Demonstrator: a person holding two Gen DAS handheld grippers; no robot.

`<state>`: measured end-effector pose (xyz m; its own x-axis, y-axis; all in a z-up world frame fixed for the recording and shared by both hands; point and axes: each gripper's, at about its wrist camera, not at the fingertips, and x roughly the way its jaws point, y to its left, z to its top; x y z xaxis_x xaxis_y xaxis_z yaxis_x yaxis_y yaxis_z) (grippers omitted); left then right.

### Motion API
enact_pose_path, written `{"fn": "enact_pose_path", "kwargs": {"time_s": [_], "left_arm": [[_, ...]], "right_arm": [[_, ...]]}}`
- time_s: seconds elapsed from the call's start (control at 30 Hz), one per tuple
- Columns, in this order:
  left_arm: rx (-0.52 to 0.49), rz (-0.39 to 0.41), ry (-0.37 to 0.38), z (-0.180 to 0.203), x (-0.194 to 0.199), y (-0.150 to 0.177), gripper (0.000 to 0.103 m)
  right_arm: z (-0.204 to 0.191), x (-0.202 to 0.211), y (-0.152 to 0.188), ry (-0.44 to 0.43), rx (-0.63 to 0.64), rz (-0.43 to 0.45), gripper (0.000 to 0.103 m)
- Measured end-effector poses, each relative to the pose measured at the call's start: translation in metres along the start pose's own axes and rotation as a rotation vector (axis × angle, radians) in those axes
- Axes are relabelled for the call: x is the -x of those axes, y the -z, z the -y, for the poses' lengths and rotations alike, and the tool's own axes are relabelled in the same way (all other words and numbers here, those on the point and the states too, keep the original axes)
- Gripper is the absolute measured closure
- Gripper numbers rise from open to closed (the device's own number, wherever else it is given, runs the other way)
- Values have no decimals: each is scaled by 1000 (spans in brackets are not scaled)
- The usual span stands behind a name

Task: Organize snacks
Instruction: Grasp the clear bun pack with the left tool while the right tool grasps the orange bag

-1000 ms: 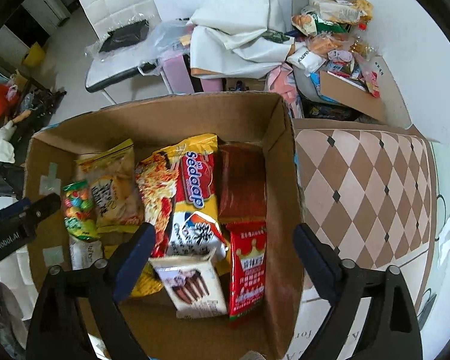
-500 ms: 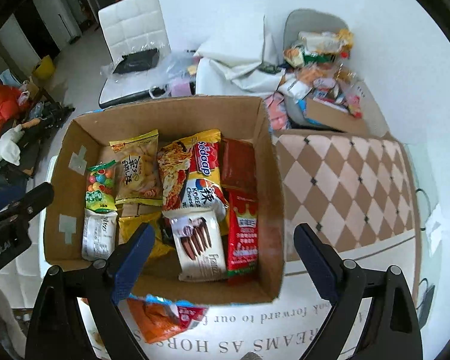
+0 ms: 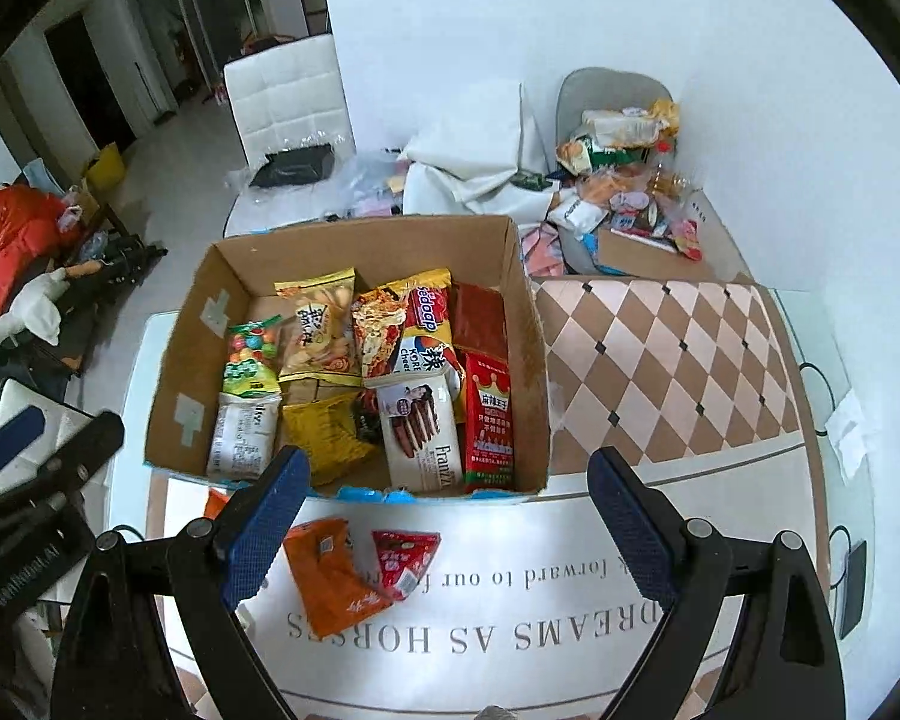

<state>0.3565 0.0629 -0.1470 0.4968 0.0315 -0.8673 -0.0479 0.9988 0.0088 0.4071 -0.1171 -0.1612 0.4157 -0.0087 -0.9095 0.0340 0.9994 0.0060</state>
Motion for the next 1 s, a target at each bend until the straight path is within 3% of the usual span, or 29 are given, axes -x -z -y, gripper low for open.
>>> {"fn": "enact_pose_path", "kwargs": {"time_s": [0.17,0.33,0.53,0.77,1.0], "left_arm": [[14,-20,5,-6,15,20,19],[44,-82,-6,-20,11,47,19],[119,-227,-39,-48,-27,83,19],[200,-434,-30,-78,-88,136,19],[176,-560,43,-73,-128,174,19]], "right_arm": [[-1,20,20,-23,-6,-3,7],[-9,7,52,-61,-9,-91,7],[-28,-51,90,-132,-4,-271,7],[-64,-127,113,-149,50,-419,7],[-93,-173,123,-120,115,-488,8]]}}
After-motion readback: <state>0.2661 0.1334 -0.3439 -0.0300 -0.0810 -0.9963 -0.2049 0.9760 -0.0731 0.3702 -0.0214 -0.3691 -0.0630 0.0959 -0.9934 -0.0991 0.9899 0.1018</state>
